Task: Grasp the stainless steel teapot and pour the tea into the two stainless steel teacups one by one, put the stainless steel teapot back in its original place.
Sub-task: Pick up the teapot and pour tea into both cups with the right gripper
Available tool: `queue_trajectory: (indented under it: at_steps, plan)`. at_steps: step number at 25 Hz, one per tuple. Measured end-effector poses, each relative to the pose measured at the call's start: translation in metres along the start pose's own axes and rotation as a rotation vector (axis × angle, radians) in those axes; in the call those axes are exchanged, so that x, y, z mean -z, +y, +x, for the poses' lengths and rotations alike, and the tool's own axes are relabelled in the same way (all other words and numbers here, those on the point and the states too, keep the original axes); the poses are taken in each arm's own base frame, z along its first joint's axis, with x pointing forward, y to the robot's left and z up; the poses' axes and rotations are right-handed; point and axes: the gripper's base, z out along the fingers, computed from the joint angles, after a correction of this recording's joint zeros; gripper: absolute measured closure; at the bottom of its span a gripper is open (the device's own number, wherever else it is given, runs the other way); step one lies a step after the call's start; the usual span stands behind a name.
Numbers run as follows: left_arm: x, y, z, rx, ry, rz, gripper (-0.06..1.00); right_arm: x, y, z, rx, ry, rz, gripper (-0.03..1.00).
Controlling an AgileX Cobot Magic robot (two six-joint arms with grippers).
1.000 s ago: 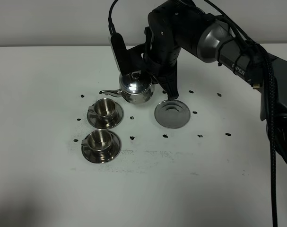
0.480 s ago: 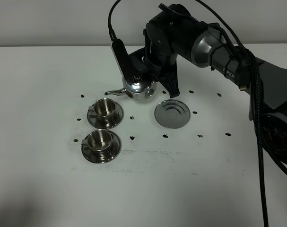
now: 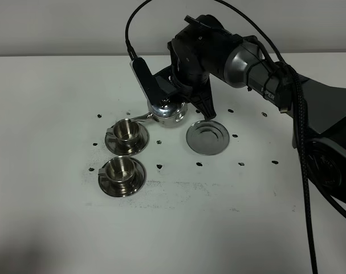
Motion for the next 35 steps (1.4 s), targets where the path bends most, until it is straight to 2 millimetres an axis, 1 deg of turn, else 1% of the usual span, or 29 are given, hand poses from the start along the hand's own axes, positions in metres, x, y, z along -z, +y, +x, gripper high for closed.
queue_trajectory:
  at_steps: [6, 10, 16, 23, 35]
  plan:
    - [0.0, 0.0, 0.0, 0.0, 0.0, 0.0, 0.25, -0.004, -0.001, 0.0, 0.023, 0.024, 0.019, 0.79]
    - [0.0, 0.0, 0.0, -0.001, 0.0, 0.0, 0.25, -0.004, -0.003, 0.001, 0.051, 0.053, 0.039, 0.79]
    - [0.0, 0.0, 0.0, -0.001, 0.0, 0.0, 0.25, -0.002, -0.004, -0.007, 0.084, 0.06, 0.07, 0.79]
    - [0.0, 0.0, 0.0, -0.001, 0.0, 0.0, 0.25, -0.013, -0.001, -0.015, 0.143, 0.098, 0.071, 0.79]
    - [0.0, 0.0, 0.0, -0.001, 0.0, 0.0, 0.25, -0.01, -0.004, -0.019, 0.205, 0.15, 0.106, 0.79]
